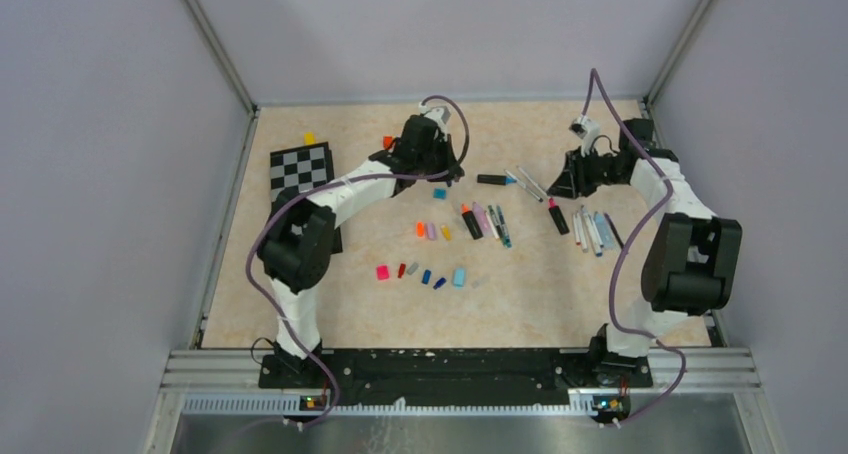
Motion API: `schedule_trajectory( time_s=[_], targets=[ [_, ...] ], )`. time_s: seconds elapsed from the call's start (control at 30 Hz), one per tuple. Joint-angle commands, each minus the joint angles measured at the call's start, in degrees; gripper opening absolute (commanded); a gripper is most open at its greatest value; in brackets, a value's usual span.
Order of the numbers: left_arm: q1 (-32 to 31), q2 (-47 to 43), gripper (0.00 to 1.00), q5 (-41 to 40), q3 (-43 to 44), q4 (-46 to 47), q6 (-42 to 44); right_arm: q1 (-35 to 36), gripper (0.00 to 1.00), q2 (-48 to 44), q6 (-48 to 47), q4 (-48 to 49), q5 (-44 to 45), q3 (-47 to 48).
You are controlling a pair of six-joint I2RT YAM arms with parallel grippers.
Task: Open the pen caps
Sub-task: Place the pen cap at the center of the board.
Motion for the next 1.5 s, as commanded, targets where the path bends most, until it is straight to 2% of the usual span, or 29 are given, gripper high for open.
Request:
schedule_trajectory(
  time_s=[0.0, 0.07, 0.27, 0.53, 0.63, 1.03, 1.23, 1.47],
  targets=[
    [-1.23, 7.80, 0.00, -10.70, 14.06, -13.78, 0.42, -1.96, 0.33, -6.05, 1.58, 5.64, -5.33, -2.96],
    [-1.71, 11.16, 0.00, -15.14, 18.57, -16.60, -0.47, -2.37, 0.33, -6.90, 1.72, 6.08, -6.05, -3.70],
    [-2.08, 19.25, 0.00, -17.00, 28.44, -21.31, -2.55, -2.57, 0.33, -6.80, 1.47, 5.73, -7.41, -3.90],
    [-2.30, 26.31, 0.00, -17.49, 37.41, -23.15, -0.10, -2.53, 0.33, -6.78, 0.76, 5.30, -7.37, -3.77],
    [-2.39, 27.36, 0.00, -18.79, 37.99, -22.66, 1.53, -2.57, 0.33, -6.80, 0.72, 5.34, -7.38, -3.85],
    [-2.44, 29.54, 0.16, -18.53, 38.50, -21.06, 4.41, -2.62, 0.33, -6.34, 0.49, 5.10, -7.25, -3.81],
    [-2.32, 29.15, 0.31, -18.80, 38.74, -21.33, 6.07, -2.66, 0.33, -6.58, 0.70, 5.04, -7.35, -3.98],
    [-2.36, 27.93, 0.33, -18.05, 38.72, -21.23, 6.59, -2.95, 0.33, -8.34, 1.28, 5.94, -7.30, -5.23]
  ],
)
